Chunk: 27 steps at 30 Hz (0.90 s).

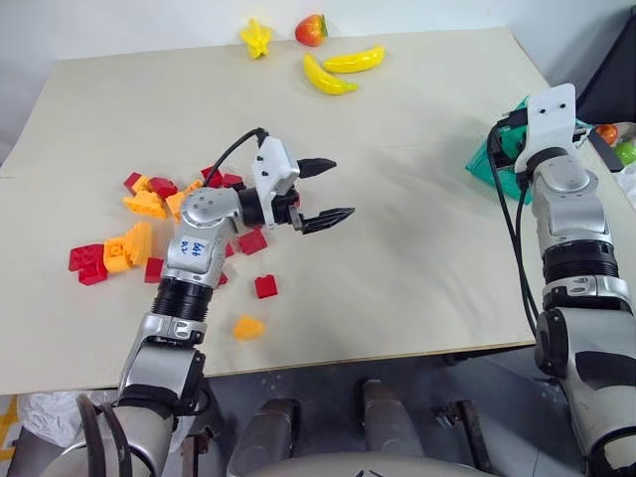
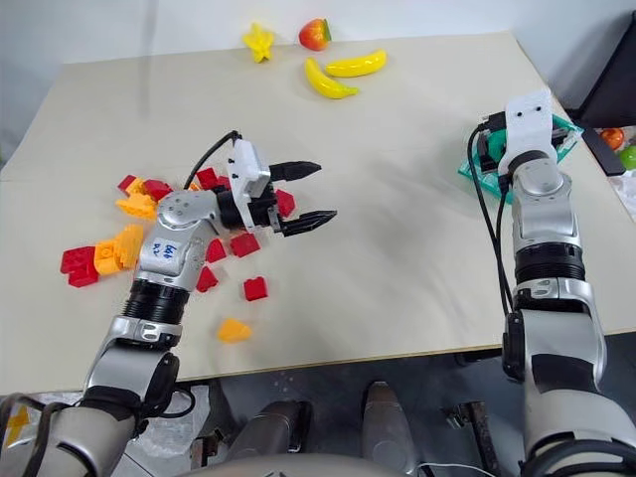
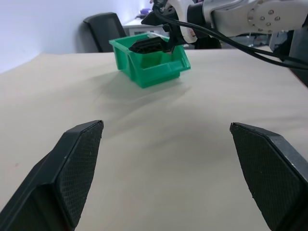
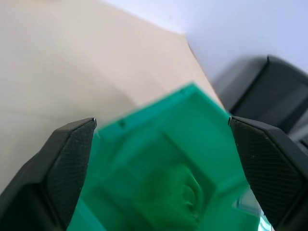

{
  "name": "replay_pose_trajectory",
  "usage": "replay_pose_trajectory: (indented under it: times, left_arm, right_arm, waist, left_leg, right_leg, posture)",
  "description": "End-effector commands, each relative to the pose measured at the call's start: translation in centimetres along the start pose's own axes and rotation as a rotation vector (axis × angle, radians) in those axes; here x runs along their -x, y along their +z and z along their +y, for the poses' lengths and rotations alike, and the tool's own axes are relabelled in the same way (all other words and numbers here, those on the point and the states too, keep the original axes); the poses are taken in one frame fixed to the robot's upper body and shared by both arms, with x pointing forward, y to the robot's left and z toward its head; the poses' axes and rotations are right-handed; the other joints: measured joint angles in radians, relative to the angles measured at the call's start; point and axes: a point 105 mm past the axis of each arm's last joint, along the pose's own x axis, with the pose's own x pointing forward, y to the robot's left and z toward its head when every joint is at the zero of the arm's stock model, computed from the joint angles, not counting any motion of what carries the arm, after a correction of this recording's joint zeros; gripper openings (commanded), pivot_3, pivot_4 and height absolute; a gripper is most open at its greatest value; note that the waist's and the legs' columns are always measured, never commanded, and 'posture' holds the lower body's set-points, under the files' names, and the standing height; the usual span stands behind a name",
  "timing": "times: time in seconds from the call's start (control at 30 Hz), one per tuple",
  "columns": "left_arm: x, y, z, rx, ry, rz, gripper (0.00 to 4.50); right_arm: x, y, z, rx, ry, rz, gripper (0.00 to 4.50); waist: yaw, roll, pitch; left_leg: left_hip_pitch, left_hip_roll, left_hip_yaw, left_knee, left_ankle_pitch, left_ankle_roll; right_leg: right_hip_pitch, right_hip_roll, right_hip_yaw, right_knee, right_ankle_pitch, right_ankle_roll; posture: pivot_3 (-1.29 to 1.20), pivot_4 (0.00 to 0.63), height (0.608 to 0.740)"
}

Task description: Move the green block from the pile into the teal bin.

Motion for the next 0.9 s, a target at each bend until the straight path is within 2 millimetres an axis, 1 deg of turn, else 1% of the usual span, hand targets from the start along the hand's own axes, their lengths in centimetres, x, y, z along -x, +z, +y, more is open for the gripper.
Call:
replay_pose_trajectory:
  times: [0.03, 0.1, 0.17, 0.27, 0.33, 0.4, 0.47, 0.5, 0.57, 0.6, 0.67, 0.73, 0.8, 0.9]
  left_arm:
    - [2.2, 2.2, 0.9, 0.021, 0.034, -0.068, 4.5]
    - [3.9, 2.5, 1.8, 0.044, 0.084, -0.067, 4.5]
    - [6.4, 2.7, 2.4, 0.065, 0.122, -0.05, 4.5]
    - [9.7, 2.7, 2.6, 0.071, 0.168, 0.009, 4.5]
    - [12.5, 2.3, 2.5, 0.08, 0.199, 0.06, 4.5]
    - [14.9, 2.0, 2.0, 0.111, 0.209, 0.091, 4.5]
    - [16.8, 1.6, 1.4, 0.139, 0.221, 0.111, 4.5]
    - [17.8, 1.4, 1.1, 0.15, 0.236, 0.122, 4.5]
    - [19.8, 0.9, 0.7, 0.157, 0.284, 0.151, 4.5]
    - [20.5, 0.7, 0.5, 0.156, 0.302, 0.163, 4.5]
    - [22.6, 0.5, 0.2, 0.158, 0.358, 0.178, 4.5]
    - [23.7, 0.4, -0.1, 0.157, 0.394, 0.18, 4.5]
    - [24.0, 0.4, -0.4, 0.147, 0.402, 0.172, 4.5]
    - [23.8, 0.3, -0.9, 0.129, 0.378, 0.175, 4.5]
  right_arm:
    - [0.8, 2.1, 1.8, -0.038, 0.157, -0.107, 4.45]
    - [1.5, 2.3, 3.3, -0.048, 0.267, -0.129, 4.45]
    - [2.7, 2.6, 5.5, -0.052, 0.432, -0.166, 4.45]
    - [4.8, 2.4, 7.9, -0.053, 0.668, -0.192, 4.45]
    - [7.4, 2.6, 9.3, -0.061, 0.875, -0.25, 4.45]
    - [9.9, 2.4, 9.8, -0.053, 1.043, -0.283, 4.45]
    - [11.8, 1.5, 10.0, -0.044, 1.176, -0.263, 4.45]
    - [12.4, 1.1, 10.0, -0.039, 1.226, -0.247, 4.45]
    - [12.7, 0.3, 9.7, -0.032, 1.266, -0.212, 4.45]
    - [12.6, 0.1, 9.6, -0.03, 1.269, -0.205, 4.45]
    - [11.8, 0.3, 9.1, -0.038, 1.226, -0.222, 4.45]
    - [11.2, 0.2, 8.8, -0.035, 1.197, -0.217, 4.45]
    - [10.9, 0.0, 8.9, -0.022, 1.179, -0.216, 4.45]
    - [10.3, -0.1, 8.9, -0.016, 1.123, -0.223, 4.45]
  waist:
    - [0.001, 0.0, 0.0]
    - [-0.001, 0.0, 0.0]
    - [-0.001, 0.0, 0.0]
    - [-0.009, 0.0, 0.0]
    - [-0.01, 0.0, 0.0]
    - [-0.009, 0.001, 0.0]
    - [-0.006, 0.001, 0.0]
    - [-0.003, 0.001, 0.0]
    - [0.005, 0.001, 0.0]
    - [0.007, 0.001, 0.0]
    - [0.008, 0.001, 0.0]
    - [0.009, 0.001, 0.0]
    - [0.01, 0.001, 0.0]
    - [0.012, 0.001, 0.0]
  left_leg:
    - [0.0, 0.0, 0.0, 0.0, 0.0, 0.0]
    - [0.0, 0.0, 0.0, 0.0, 0.0, 0.0]
    - [0.0, 0.0, 0.0, 0.001, 0.0, 0.0]
    - [0.0, 0.001, -0.001, 0.0, 0.0, 0.0]
    - [0.0, 0.0, -0.001, 0.0, 0.0, 0.0]
    - [0.0, 0.001, -0.002, 0.0, 0.0, 0.0]
    - [0.0, 0.001, -0.003, 0.0, 0.0, 0.0]
    - [0.0, 0.0, -0.003, 0.0, 0.0, 0.0]
    - [0.0, 0.0, -0.003, 0.001, -0.001, 0.001]
    - [0.0, 0.0, -0.003, 0.002, -0.001, 0.001]
    - [0.002, 0.001, -0.002, 0.001, 0.0, 0.0]
    - [0.002, 0.001, -0.001, 0.001, 0.0, 0.0]
    - [0.002, 0.001, -0.001, 0.001, 0.0, 0.0]
    - [0.002, 0.001, -0.001, 0.001, 0.0, 0.0]
  right_leg:
    - [0.0, 0.0, 0.0, 0.0, 0.0, 0.0]
    - [0.0, 0.0, 0.0, 0.0, 0.0, 0.0]
    - [0.0, 0.0, 0.0, 0.0, 0.0, 0.0]
    - [0.0, 0.0, 0.0, 0.0, 0.0, 0.0]
    - [0.0, 0.0, 0.0, 0.0, 0.0, 0.0]
    - [0.0, 0.0, -0.001, -0.001, 0.0, 0.0]
    - [0.001, 0.0, -0.002, -0.001, 0.0, 0.0]
    - [0.001, 0.0, -0.002, -0.001, 0.0, 0.0]
    - [0.002, 0.0, -0.002, -0.002, 0.0, 0.0]
    - [0.002, 0.0, -0.002, -0.002, 0.0, 0.0]
    - [0.002, 0.0, -0.001, -0.003, 0.0, -0.001]
    - [0.002, 0.0, 0.0, -0.002, 0.001, -0.002]
    - [0.001, 0.0, 0.0, -0.002, 0.001, -0.002]
    - [0.001, 0.0, 0.0, -0.002, 0.001, -0.002]
  posture:
    - [0.0, 0.15, 0.74]
    - [0.0, 0.15, 0.74]
    - [0.0, 0.15, 0.74]
    - [0.0, 0.15, 0.74]
    - [0.0, 0.15, 0.74]
    - [0.0, 0.15, 0.74]
    - [0.0, 0.15, 0.74]
    - [0.0, 0.15, 0.74]
    - [0.0, 0.15, 0.74]
    - [0.0, 0.15, 0.74]
    - [0.0, 0.15, 0.74]
    - [0.0, 0.15, 0.74]
    - [0.0, 0.15, 0.74]
    - [0.0, 0.15, 0.74]
